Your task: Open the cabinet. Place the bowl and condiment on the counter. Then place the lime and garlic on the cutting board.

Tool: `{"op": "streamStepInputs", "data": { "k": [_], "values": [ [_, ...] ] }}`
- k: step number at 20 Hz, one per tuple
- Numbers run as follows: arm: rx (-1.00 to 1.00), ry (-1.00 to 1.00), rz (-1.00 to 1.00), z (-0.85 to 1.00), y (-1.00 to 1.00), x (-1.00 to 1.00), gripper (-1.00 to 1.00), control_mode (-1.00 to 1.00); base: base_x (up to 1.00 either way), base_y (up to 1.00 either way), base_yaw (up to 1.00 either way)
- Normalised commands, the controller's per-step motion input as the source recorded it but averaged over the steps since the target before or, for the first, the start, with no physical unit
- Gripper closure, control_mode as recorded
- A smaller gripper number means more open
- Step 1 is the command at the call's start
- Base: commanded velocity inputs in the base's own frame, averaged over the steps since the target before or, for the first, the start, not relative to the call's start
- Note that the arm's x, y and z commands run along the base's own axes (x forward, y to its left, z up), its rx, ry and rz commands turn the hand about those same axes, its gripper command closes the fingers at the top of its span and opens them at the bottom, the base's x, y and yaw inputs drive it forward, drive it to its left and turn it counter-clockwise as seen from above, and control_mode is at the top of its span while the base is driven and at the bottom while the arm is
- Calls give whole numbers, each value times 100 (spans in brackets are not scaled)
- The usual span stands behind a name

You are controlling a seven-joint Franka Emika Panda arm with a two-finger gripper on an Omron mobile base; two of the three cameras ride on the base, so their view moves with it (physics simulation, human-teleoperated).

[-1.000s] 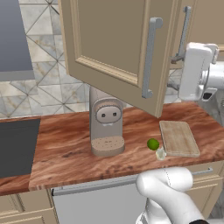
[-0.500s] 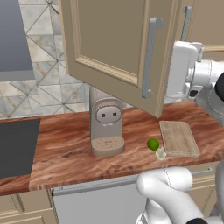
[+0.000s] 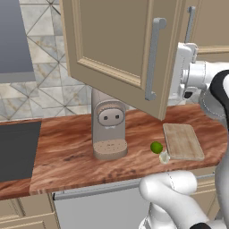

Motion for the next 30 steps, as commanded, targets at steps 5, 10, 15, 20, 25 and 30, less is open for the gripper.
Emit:
{"op": "streamStepInputs", "data": {
  "k": [5, 10, 15, 20, 25, 30],
  "values": [
    [1, 4, 10, 0, 21, -40, -100, -100, 0, 0, 0],
    [0, 4, 10, 0, 53, -3, -100, -100, 0, 0, 0],
    [0, 3, 4, -7, 91, 23, -100, -100, 0, 0, 0],
    [0, 2, 0, -24, 100, 83, -100, -100, 0, 0, 0],
    [-2, 1, 0, -16, 99, 77, -100, -100, 0, 0, 0],
    [-3, 0, 0, -3, 79, 59, -100, -100, 0, 0, 0]
  ]
}}
